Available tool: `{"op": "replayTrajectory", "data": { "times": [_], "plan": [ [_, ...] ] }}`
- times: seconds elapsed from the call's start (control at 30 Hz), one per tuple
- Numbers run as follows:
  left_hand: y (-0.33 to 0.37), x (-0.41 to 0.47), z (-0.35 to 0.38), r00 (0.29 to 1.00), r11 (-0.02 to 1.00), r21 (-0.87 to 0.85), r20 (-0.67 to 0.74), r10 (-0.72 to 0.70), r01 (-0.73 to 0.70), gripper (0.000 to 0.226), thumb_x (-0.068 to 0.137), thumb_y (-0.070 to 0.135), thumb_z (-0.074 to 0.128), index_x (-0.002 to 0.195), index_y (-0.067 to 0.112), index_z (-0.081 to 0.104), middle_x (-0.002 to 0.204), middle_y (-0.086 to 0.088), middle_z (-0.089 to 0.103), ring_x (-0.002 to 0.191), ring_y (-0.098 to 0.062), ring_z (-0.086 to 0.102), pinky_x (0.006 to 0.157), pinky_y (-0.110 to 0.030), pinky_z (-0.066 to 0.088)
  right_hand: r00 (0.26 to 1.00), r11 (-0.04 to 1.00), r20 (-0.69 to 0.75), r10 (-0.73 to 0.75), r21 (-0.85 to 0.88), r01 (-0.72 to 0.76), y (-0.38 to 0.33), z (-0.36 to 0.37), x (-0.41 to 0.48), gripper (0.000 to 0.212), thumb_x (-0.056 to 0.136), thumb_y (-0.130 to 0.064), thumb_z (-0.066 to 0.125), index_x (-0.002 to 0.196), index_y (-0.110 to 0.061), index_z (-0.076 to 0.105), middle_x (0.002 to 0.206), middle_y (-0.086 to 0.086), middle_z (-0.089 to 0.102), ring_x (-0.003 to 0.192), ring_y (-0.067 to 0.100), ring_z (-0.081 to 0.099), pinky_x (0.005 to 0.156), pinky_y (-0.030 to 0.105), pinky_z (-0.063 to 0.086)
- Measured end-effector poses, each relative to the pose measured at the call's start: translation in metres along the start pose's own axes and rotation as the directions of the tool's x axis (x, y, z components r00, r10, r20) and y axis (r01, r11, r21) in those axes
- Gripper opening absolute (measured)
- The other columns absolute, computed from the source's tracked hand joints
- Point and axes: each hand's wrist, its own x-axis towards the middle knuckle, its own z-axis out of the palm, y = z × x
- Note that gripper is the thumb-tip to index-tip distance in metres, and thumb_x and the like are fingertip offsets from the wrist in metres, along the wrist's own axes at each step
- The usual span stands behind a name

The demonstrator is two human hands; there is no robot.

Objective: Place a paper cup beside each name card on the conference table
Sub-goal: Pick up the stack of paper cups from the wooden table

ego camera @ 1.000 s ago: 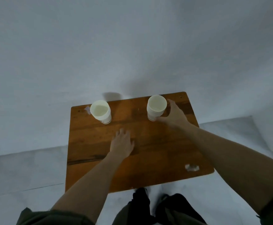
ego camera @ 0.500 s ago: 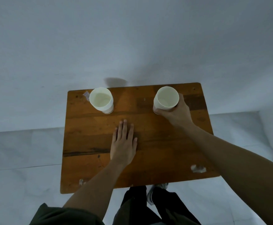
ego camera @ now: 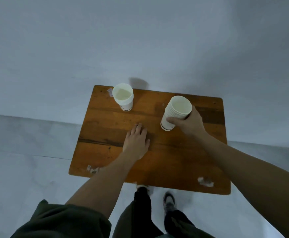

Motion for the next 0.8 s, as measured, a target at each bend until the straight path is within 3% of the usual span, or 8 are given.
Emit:
{"op": "replayTrajectory", "data": {
  "times": [0.1, 0.23, 0.37, 0.53, 0.63, 0.67, 0.7, 0.8],
  "plan": [
    [0.009, -0.033, -0.012, 0.989, 0.962, -0.25, -0.069, -0.133, 0.113, 0.053, 0.098, 0.038, 0.049, 0.146, 0.018, 0.035, 0.147, -0.007, 0.042, 0.136, -0.029, 0.039, 0.113, -0.046, 0.035, 0.988, 0.997, 0.142, -0.066, 0.044, 0.061, -0.01, 0.001, -0.017, 0.098, 0.052, -0.056, 0.085, 0.136, -0.023, 0.048, 0.128, -0.004, 0.061, 0.117, 0.018, 0.058, 0.094, 0.046, 0.055],
    [0.014, -0.091, -0.024, 0.954, 0.896, -0.412, -0.162, -0.252, 0.166, 0.06, 0.093, 0.037, 0.06, 0.146, 0.021, 0.038, 0.146, -0.003, 0.046, 0.134, -0.025, 0.043, 0.107, -0.041, 0.041, 0.933, 0.986, 0.323, -0.156, 0.103, 0.129, -0.035, 0.011, -0.046, 0.079, 0.065, -0.033, 0.089, 0.133, -0.022, 0.052, 0.125, -0.006, 0.062, 0.116, 0.016, 0.058, 0.095, 0.04, 0.055],
    [0.004, -0.159, -0.033, 0.904, 0.831, -0.508, -0.208, -0.374, 0.227, 0.069, 0.083, 0.039, 0.072, 0.143, 0.025, 0.042, 0.141, 0.004, 0.052, 0.128, -0.019, 0.049, 0.103, -0.038, 0.046, 0.842, 0.981, 0.505, -0.191, 0.136, 0.141, -0.071, 0.036, -0.083, 0.057, 0.074, -0.023, 0.085, 0.12, -0.027, 0.052, 0.106, -0.017, 0.061, 0.099, 0.008, 0.059, 0.087, 0.033, 0.057],
    [-0.028, -0.262, -0.042, 0.764, 0.734, -0.637, -0.346, -0.545, 0.235, 0.067, 0.077, 0.042, 0.078, 0.135, 0.024, 0.049, 0.126, 0.006, 0.06, 0.112, -0.015, 0.057, 0.095, -0.036, 0.053, 0.692, 0.979, 0.692, -0.203, 0.159, 0.127, -0.123, 0.096, -0.154, 0.054, 0.076, -0.024, 0.083, 0.122, -0.02, 0.057, 0.11, -0.005, 0.065, 0.105, 0.015, 0.06, 0.079, 0.033, 0.059],
    [-0.058, -0.323, -0.041, 0.66, 0.662, -0.717, -0.39, -0.642, 0.221, 0.063, 0.076, 0.041, 0.078, 0.13, 0.022, 0.053, 0.119, 0.003, 0.064, 0.104, -0.016, 0.059, 0.089, -0.037, 0.053, 0.593, 0.975, 0.774, -0.222, 0.163, 0.151, -0.15, 0.142, -0.201, 0.054, 0.073, -0.028, 0.085, 0.12, -0.014, 0.062, 0.112, 0.005, 0.07, 0.1, 0.02, 0.068, 0.064, 0.027, 0.057],
    [-0.063, -0.333, -0.038, 0.632, 0.632, -0.747, -0.39, -0.67, 0.208, 0.062, 0.076, 0.04, 0.079, 0.13, 0.021, 0.053, 0.117, 0.003, 0.065, 0.102, -0.016, 0.06, 0.087, -0.036, 0.053, 0.569, 0.975, 0.792, -0.221, 0.155, 0.162, -0.154, 0.151, -0.211, 0.057, 0.072, -0.031, 0.086, 0.121, -0.014, 0.062, 0.111, 0.006, 0.071, 0.098, 0.022, 0.07, 0.063, 0.028, 0.057],
    [-0.088, -0.379, -0.032, 0.556, 0.57, -0.794, -0.382, -0.738, 0.211, 0.063, 0.076, 0.038, 0.08, 0.13, 0.021, 0.053, 0.116, 0.003, 0.065, 0.1, -0.016, 0.06, 0.084, -0.033, 0.053, 0.495, 0.965, 0.835, -0.24, 0.153, 0.211, -0.171, 0.189, -0.25, 0.061, 0.07, -0.033, 0.087, 0.122, -0.014, 0.061, 0.111, 0.005, 0.071, 0.096, 0.022, 0.071, 0.065, 0.03, 0.058],
    [-0.117, -0.433, -0.023, 0.462, 0.47, -0.863, -0.346, -0.817, 0.185, 0.063, 0.075, 0.029, 0.082, 0.13, 0.019, 0.054, 0.11, 0.003, 0.064, 0.097, -0.016, 0.061, 0.077, -0.026, 0.05, 0.4, 0.952, 0.883, -0.245, 0.143, 0.269, -0.193, 0.236, -0.3, 0.063, 0.073, -0.034, 0.085, 0.125, -0.016, 0.055, 0.111, 0.002, 0.069, 0.097, 0.019, 0.071, 0.071, 0.034, 0.058]
  ]
}}
